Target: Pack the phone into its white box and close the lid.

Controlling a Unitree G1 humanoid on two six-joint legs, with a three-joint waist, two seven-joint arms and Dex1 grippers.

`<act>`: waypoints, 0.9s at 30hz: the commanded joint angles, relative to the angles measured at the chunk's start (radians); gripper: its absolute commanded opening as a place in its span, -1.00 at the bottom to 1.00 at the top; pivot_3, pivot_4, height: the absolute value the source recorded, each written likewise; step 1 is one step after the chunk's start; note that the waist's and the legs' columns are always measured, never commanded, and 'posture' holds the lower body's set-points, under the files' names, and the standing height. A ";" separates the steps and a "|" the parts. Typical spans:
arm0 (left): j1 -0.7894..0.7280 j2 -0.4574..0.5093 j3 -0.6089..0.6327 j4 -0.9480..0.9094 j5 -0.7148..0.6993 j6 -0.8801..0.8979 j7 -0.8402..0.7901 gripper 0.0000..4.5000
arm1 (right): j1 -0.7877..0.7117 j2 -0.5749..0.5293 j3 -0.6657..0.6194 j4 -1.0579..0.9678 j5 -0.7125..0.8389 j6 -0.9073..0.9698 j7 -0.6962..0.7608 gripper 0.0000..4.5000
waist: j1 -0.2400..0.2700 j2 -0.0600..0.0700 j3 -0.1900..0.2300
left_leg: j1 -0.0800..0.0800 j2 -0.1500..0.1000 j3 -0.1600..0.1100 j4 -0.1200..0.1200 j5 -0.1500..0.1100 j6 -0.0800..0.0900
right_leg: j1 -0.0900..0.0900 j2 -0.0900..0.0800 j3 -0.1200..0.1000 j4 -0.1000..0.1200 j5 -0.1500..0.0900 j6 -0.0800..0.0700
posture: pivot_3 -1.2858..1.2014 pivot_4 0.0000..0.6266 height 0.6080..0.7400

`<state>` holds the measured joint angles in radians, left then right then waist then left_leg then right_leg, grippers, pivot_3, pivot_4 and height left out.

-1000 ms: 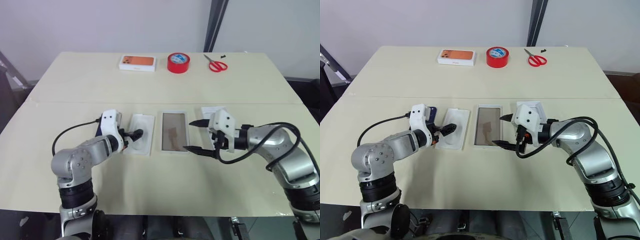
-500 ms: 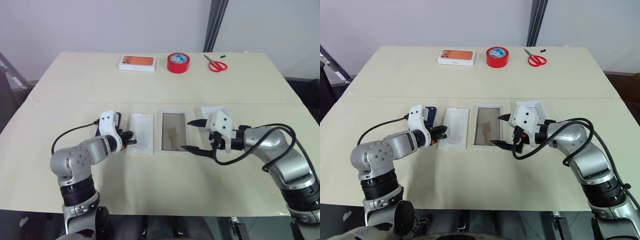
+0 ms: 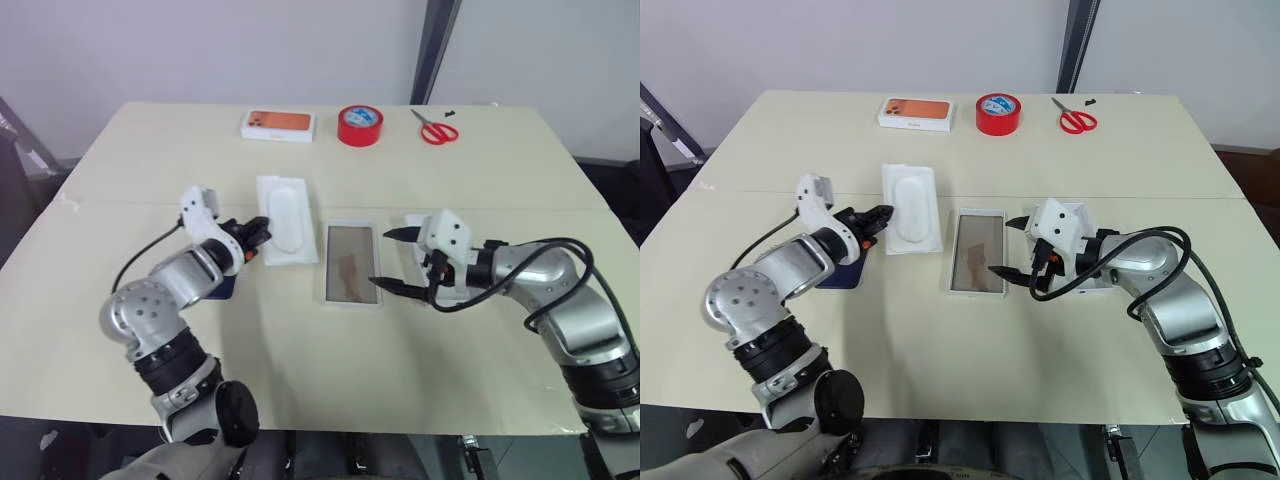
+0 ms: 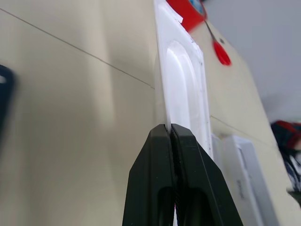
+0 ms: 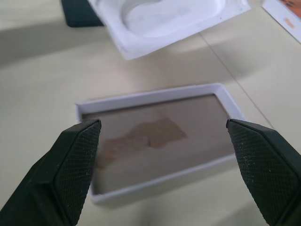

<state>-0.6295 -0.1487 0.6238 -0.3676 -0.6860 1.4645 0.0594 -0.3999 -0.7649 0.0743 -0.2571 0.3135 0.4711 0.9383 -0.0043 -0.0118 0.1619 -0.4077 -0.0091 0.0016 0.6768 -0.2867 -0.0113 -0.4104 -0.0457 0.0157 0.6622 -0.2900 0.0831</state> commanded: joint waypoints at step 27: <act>0.043 0.015 -0.122 0.014 -0.209 -0.085 -0.030 0.75 | -0.083 0.095 0.029 -0.008 -0.024 0.057 -0.082 0.88 | -0.007 0.000 0.000 | 0.000 0.001 0.000 0.002 0.000 0.000 | 0.000 0.001 0.000 0.002 0.000 0.000 | 0.03 -0.52 0.84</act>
<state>-0.5737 -0.1499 0.4878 -0.3084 -0.8447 1.3880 0.0462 -0.4584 -0.6785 0.0992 -0.2520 0.2959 0.5125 0.8690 -0.0108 -0.0120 0.1620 -0.4078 -0.0085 0.0013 0.6788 -0.2865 -0.0118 -0.4107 -0.0449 0.0159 0.6639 -0.2900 0.0831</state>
